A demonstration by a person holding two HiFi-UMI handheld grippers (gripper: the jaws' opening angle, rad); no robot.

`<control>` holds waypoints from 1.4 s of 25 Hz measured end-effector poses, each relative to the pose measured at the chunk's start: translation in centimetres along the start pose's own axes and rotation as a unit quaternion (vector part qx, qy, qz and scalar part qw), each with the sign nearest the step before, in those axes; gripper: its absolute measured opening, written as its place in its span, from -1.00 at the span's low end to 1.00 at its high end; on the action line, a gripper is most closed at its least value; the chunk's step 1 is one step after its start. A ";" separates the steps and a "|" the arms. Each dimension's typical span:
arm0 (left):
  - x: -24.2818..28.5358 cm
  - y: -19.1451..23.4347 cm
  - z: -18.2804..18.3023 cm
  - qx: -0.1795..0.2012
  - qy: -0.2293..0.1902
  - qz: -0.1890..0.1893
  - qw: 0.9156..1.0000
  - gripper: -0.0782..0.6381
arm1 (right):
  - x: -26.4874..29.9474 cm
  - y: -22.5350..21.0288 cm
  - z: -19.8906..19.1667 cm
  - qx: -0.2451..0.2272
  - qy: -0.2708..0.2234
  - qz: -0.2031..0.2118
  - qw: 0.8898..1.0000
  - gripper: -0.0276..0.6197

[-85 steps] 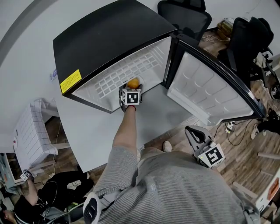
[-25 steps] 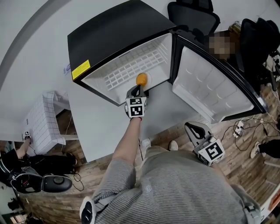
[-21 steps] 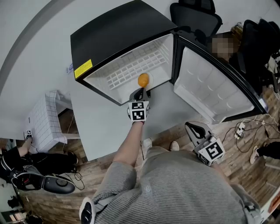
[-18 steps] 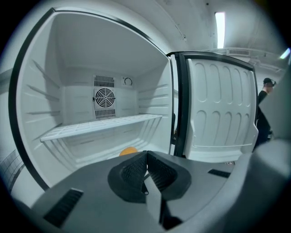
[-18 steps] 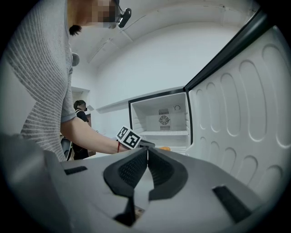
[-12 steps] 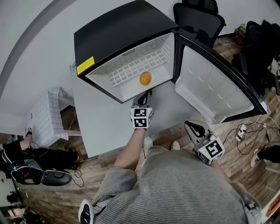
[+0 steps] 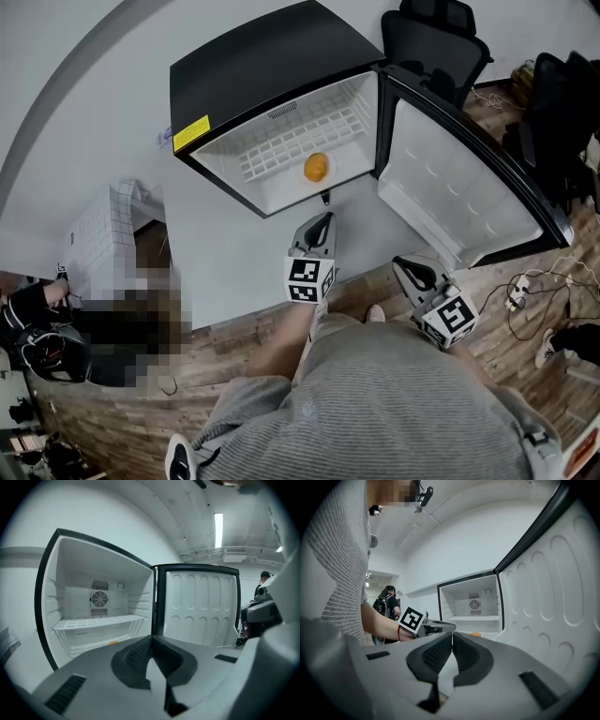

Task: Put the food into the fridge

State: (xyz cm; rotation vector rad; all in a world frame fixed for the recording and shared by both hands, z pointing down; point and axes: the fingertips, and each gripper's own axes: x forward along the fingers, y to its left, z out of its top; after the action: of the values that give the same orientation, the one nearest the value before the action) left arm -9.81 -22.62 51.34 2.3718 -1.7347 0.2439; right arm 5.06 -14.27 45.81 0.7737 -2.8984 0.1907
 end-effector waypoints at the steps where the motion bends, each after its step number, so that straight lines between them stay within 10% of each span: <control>1: -0.6 -0.6 0.1 -0.001 -0.004 -0.005 1.000 -0.75 | 0.0 0.1 0.0 0.000 0.000 0.003 1.000 -0.88; 35: -9.6 -9.6 2.4 -0.006 -0.060 -0.048 0.997 -0.74 | 2.3 3.4 0.8 -0.032 -0.007 0.102 0.994 -0.88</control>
State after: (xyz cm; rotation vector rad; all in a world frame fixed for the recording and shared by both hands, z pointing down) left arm -3.49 -11.49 46.06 2.4995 -1.6598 0.0781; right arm 1.30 -12.57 45.09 0.4685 -2.9777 0.1130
